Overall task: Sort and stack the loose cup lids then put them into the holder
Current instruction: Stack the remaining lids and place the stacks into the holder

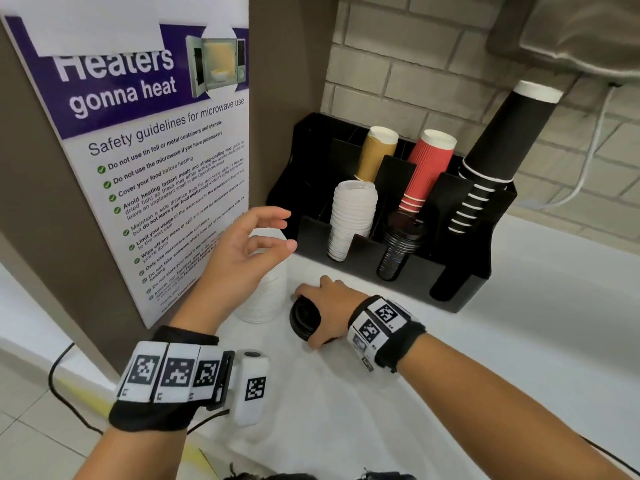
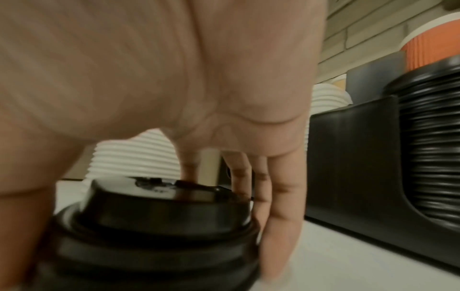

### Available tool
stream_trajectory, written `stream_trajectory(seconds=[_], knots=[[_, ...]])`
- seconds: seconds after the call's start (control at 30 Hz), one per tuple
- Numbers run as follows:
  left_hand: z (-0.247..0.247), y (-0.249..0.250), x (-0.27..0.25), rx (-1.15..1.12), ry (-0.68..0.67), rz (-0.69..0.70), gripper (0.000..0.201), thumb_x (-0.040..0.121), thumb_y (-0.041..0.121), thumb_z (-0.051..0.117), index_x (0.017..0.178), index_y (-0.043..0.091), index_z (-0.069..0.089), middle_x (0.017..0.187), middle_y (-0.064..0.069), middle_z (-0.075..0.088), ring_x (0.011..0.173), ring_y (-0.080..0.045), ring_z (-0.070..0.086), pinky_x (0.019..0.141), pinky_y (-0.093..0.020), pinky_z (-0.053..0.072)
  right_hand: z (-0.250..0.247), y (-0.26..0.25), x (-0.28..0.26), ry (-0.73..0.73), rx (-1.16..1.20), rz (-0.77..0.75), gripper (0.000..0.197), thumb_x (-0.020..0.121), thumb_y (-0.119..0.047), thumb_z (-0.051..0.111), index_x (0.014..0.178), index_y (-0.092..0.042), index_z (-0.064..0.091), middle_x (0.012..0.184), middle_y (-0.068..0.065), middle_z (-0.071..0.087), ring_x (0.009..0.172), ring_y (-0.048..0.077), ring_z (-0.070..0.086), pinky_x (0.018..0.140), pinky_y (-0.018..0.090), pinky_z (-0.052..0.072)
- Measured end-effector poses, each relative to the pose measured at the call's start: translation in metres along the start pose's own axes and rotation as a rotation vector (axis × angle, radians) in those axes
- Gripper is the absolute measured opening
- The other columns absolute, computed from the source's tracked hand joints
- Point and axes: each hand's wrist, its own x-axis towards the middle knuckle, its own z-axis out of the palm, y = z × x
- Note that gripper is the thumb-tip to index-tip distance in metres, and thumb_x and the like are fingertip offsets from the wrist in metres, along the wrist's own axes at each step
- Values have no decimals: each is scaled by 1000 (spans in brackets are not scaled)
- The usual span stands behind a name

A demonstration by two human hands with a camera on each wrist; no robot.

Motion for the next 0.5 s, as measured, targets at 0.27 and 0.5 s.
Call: stream_trajectory(seconds=[0.27,0.5], knots=[[19,-12,-2,81,-284,-48,85,56,32,91,128,45,47,129,17,51,116,-1,55,95,-25,50,-36,30,-52,351,799,-186,66,68,-26,81,121,-39,43,108,-4,59,97,6,59,82,19,47],[42,-20,-4,-72,-397,-26,95,58,21,90,136,47,45,135,12,50,119,-16,59,95,-43,55,-31,17,-89,495,1050,-301,70,69,-21,82,128,-34,46,119,-3,62,108,9,62,100,33,47]])
